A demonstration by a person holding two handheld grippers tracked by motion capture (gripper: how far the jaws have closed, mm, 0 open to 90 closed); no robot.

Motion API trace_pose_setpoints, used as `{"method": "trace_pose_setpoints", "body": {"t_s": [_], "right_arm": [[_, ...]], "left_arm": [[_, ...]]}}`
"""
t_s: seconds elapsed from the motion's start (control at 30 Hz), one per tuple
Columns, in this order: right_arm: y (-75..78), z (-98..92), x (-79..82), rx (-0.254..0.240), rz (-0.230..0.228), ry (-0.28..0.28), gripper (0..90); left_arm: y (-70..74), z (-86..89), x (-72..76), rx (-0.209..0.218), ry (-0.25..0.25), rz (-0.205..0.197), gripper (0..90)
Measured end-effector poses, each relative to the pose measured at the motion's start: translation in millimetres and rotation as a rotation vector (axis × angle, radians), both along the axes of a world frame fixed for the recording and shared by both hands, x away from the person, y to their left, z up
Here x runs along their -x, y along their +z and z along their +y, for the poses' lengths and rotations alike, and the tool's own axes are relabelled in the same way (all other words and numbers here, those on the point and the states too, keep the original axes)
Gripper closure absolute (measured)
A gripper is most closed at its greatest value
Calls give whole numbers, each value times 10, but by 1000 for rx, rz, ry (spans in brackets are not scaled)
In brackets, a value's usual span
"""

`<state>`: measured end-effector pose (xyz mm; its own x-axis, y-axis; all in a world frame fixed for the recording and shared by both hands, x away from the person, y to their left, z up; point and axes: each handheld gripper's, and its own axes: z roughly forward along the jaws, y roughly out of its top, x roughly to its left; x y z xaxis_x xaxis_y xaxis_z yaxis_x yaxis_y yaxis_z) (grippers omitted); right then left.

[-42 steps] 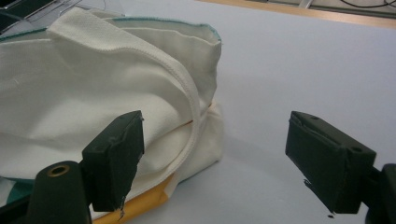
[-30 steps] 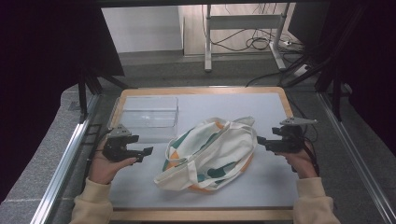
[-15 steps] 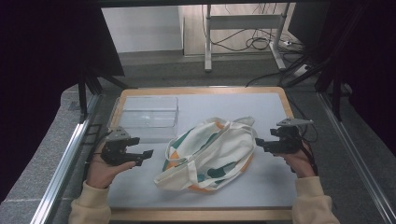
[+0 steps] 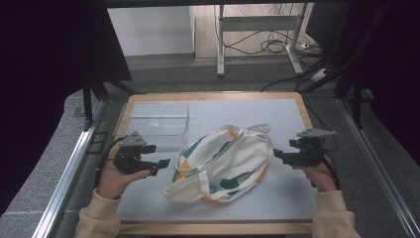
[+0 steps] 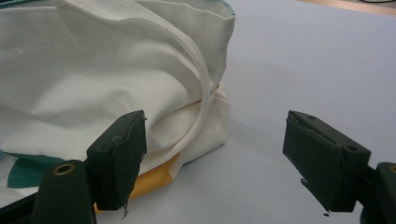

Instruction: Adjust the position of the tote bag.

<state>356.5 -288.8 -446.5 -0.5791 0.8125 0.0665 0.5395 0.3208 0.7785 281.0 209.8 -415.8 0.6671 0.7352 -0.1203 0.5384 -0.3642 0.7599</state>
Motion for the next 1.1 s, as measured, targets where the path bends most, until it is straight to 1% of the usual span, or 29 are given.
{"method": "trace_pose_setpoints", "body": {"t_s": [0.1,0.2,0.33,0.4,0.53,0.7,0.9,0.93,0.97,1.0,1.03,1.1], "right_arm": [[24,-15,25,3,-10,-3,215],[32,-23,36,0,-11,-6,214],[22,-23,36,6,-11,-5,215],[0,-8,31,7,2,-3,215],[-12,8,31,12,6,0,214],[-13,7,30,19,3,0,214],[-13,4,35,27,4,-2,212],[-12,5,36,27,1,1,212],[-11,10,43,30,1,2,211],[-11,10,43,30,1,2,211],[-11,12,44,30,1,3,211],[-14,16,45,32,1,3,211]], "left_arm": [[22,-38,6,1,-20,-1,272],[28,-72,13,-8,-46,0,273],[17,-112,26,-15,-69,18,281],[12,-127,29,-21,-76,25,284],[17,-153,42,-21,-97,38,288],[47,-213,83,-26,-153,50,289],[67,-331,121,-63,-196,61,290],[68,-352,130,-61,-195,62,290],[72,-365,135,-67,-206,62,290],[69,-380,141,-62,-206,63,290],[72,-394,145,-73,-214,65,290],[65,-422,154,-70,-216,66,289]]}}
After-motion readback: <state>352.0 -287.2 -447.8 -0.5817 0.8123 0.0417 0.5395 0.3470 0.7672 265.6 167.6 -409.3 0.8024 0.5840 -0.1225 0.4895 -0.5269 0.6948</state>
